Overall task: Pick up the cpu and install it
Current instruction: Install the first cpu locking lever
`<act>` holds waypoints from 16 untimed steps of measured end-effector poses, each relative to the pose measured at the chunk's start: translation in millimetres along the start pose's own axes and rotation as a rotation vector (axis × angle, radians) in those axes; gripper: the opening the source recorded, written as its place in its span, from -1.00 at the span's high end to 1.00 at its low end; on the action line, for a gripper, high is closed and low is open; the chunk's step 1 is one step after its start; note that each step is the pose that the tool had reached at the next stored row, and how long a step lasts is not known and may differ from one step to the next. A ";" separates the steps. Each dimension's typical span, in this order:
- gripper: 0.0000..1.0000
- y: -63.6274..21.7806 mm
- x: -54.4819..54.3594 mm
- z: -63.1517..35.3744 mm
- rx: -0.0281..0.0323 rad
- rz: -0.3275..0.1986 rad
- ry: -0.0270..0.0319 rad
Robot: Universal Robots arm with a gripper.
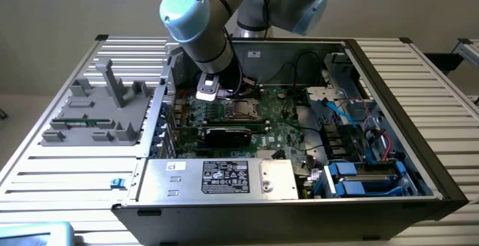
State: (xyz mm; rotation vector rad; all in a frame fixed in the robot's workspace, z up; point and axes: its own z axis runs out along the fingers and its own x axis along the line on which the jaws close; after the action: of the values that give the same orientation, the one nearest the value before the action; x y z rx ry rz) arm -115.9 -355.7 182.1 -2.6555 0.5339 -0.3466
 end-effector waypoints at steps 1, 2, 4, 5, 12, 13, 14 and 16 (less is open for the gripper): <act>0.79 -0.2 0.7 0.2 0.0000 0.000 0.0000; 0.79 -0.5 1.3 0.5 0.0000 0.000 0.0000; 0.79 -0.9 2.5 0.9 0.0000 0.000 0.0000; 0.79 -1.1 3.2 1.1 0.0000 0.000 0.0000; 0.79 -2.8 8.1 2.8 0.0000 0.000 0.0000; 0.79 -3.0 8.7 3.0 -0.0001 0.000 0.0000; 0.79 -3.2 9.3 3.3 0.0000 0.000 0.0000; 0.79 -3.7 10.5 3.7 0.0001 0.000 0.0001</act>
State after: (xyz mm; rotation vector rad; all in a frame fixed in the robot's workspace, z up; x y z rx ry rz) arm -104.1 -355.7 182.1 -2.6554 0.5339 -0.3467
